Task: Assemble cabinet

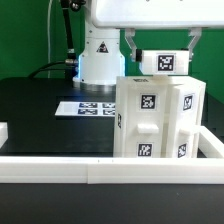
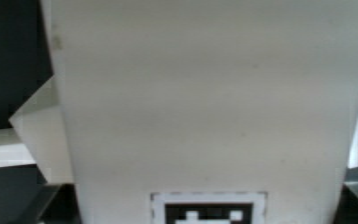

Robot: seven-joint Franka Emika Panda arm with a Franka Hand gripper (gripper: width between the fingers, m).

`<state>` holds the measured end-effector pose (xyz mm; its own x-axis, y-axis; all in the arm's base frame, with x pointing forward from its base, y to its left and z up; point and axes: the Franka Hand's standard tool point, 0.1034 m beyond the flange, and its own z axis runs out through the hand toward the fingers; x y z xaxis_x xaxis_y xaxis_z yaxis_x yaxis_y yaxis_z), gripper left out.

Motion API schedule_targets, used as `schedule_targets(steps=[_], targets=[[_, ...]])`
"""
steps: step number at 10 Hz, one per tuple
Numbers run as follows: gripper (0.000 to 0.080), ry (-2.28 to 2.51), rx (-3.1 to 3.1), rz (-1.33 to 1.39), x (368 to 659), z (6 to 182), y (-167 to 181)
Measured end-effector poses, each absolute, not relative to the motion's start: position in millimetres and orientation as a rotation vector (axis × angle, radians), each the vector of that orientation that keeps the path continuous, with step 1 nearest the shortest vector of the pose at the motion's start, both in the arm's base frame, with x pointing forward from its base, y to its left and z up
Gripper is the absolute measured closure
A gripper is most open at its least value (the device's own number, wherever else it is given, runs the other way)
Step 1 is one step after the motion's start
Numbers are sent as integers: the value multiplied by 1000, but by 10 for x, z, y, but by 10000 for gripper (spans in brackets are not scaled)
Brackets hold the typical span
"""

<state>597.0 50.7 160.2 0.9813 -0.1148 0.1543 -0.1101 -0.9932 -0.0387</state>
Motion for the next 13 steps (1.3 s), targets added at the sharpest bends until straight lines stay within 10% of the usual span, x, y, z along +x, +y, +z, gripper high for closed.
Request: schedule_targets(steps=[13], targets=[[238, 1282, -2705, -232, 6037, 1593, 555]])
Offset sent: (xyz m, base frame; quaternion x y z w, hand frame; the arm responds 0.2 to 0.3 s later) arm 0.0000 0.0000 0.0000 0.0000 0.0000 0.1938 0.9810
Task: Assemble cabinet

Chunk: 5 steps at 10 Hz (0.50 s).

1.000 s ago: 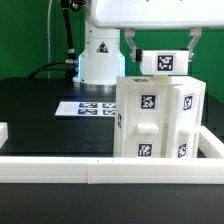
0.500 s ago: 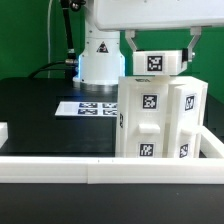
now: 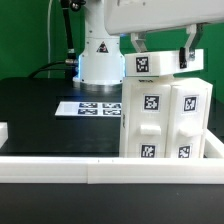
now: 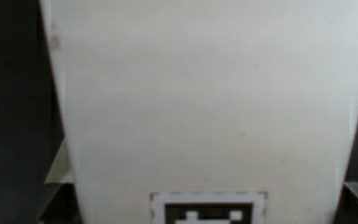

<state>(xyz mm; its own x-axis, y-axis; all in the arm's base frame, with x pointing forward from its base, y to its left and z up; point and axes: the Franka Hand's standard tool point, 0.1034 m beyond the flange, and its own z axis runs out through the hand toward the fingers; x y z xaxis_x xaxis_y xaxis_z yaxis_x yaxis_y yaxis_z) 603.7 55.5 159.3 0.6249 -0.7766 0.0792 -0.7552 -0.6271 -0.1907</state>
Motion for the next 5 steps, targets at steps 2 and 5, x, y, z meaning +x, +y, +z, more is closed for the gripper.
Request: schedule_targets(steps=[2, 5], targets=[[238, 1565, -2510, -192, 6041, 1589, 578], [238, 1837, -2290, -144, 6035, 1581, 599]])
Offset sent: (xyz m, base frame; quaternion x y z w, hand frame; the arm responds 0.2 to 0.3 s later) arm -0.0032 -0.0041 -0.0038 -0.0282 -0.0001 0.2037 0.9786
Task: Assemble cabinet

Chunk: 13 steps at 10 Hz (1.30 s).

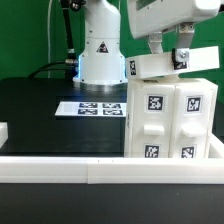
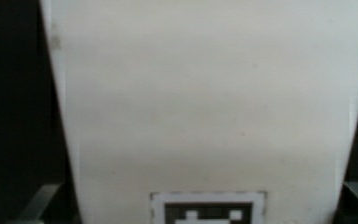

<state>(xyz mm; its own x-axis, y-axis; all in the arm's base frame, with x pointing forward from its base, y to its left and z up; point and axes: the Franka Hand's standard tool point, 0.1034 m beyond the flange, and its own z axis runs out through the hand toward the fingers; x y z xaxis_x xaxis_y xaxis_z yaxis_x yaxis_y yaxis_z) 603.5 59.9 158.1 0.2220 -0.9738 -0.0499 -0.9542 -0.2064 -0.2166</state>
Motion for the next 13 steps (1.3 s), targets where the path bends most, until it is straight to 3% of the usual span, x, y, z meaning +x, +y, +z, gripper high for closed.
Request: schedule_targets(steps=[7, 8, 12, 13], targets=[[238, 2100, -2014, -69, 6050, 1577, 630], [71, 2096, -2017, -69, 6050, 1578, 633], [4, 1997, -2004, -85, 6100, 1939, 658], [2, 1991, -2016, -85, 6096, 1913, 658]])
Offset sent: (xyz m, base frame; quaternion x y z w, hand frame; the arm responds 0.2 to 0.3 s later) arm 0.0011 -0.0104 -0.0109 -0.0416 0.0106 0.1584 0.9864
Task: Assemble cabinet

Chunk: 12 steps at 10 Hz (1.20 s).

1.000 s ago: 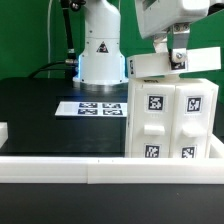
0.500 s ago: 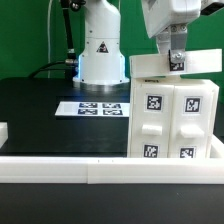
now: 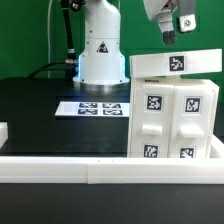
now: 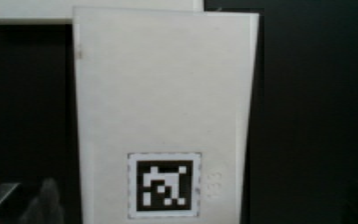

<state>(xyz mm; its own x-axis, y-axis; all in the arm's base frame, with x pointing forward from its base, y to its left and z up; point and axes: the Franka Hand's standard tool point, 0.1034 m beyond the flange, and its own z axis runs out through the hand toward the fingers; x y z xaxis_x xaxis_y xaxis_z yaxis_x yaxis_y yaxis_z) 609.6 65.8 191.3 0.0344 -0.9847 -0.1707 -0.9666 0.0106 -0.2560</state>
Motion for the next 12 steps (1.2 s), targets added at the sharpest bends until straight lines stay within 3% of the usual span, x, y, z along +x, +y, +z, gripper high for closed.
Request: schedule_targets(steps=[3, 12], targets=[[2, 1843, -2204, -77, 6076, 1867, 698], [2, 932, -2771, -150, 6189, 1984, 771]])
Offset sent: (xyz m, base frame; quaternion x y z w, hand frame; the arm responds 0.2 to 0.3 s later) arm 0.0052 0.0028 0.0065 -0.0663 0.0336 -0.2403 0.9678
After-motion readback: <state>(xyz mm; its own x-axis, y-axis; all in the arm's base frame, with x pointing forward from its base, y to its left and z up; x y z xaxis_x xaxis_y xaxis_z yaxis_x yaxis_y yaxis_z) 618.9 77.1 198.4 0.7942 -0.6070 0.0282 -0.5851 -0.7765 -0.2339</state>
